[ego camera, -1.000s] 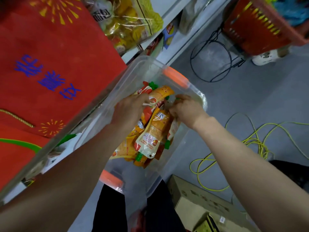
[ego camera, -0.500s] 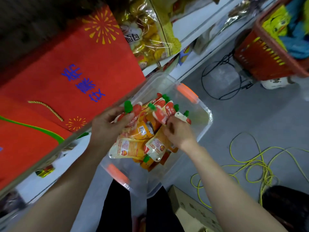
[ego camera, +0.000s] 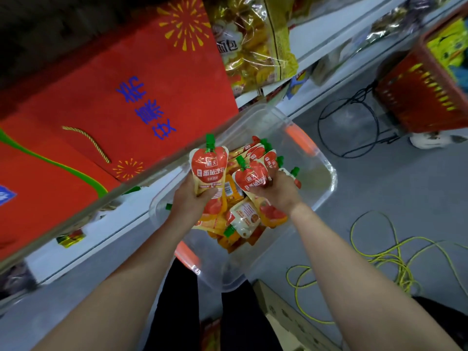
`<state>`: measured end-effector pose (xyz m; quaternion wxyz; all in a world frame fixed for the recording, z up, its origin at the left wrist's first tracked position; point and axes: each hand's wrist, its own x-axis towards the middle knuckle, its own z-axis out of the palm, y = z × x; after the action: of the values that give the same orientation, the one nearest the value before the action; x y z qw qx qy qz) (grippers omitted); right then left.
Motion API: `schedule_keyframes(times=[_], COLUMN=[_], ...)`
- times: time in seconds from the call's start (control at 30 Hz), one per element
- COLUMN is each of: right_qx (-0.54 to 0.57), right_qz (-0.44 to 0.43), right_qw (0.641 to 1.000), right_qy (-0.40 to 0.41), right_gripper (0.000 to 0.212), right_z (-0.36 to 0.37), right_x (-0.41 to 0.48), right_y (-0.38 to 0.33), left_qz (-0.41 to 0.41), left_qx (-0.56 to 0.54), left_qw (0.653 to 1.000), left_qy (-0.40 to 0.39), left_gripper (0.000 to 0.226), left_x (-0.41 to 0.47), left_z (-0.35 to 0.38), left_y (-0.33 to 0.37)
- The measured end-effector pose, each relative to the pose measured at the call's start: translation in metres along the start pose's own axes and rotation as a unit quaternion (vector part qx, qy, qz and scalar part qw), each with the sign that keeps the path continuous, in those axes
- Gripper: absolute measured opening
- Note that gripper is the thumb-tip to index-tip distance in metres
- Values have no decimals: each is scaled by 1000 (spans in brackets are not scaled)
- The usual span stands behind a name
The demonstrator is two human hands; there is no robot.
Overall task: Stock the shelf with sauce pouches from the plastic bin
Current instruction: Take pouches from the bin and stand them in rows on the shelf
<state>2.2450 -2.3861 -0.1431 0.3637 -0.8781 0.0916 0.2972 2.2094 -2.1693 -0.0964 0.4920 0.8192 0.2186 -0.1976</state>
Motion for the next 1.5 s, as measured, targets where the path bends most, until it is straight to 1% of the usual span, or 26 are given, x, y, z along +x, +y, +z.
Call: schedule_keyframes(times=[0.07,0.13,0.2,0.27,0.33,0.43,0.53,0.73,0.8,0.9,1.03,1.07,1.13,1.27,1.33,1.4,1.5], right_qx=[53,130,230,316,333,348,340,330,324,320,291,283,272,237,217,200,175], right_qz=[11,33,54,58,37,-20,-70,-179,-212,-264,-332,-348,-375,-428,-445,-467,-513], right_qw=[999,991,972,947,942,937,938,927,922,910,897,893,886,870,866,858,836], right_qy=[5,8,6,1,4,15,19,11,11,-5,-28,-30,-31,-57,-67,-80,-87], right_gripper=[53,51,50,47,36,12,12,21,28,28,34,32,22,12,11,10,9], right_z=[-4,-10,-18,-29,-39,-52,-59,-48,-36,-13,23,32,52,98,113,134,159], right_x=[-9,-25,-45,-68,-92,-127,-157,-215,-238,-272,-317,-325,-341,-368,-378,-391,-407], right_y=[-8,-19,-32,-53,-78,-119,-158,-244,-275,-325,-396,-413,-449,-526,-559,-600,-658], left_qz=[7,13,18,16,18,40,63,148,173,217,269,279,293,307,312,315,308], left_qx=[-36,-69,-102,-126,-142,-180,-221,-248,-251,-261,-276,-278,-285,-308,-318,-333,-347], left_qw=[999,997,994,992,990,983,973,957,951,938,917,913,902,876,860,836,807], left_qy=[-6,-13,-20,-22,-12,12,16,35,45,71,100,108,136,209,248,301,366], left_gripper=[54,47,41,44,44,36,27,26,29,28,34,34,35,36,31,23,23], left_x=[-12,-28,-47,-66,-87,-115,-143,-202,-223,-254,-294,-304,-323,-355,-362,-372,-382], left_z=[-10,-24,-38,-54,-72,-101,-136,-228,-262,-317,-389,-406,-444,-520,-549,-584,-630], left_y=[6,15,24,34,42,50,56,53,48,36,17,12,1,-31,-41,-56,-73])
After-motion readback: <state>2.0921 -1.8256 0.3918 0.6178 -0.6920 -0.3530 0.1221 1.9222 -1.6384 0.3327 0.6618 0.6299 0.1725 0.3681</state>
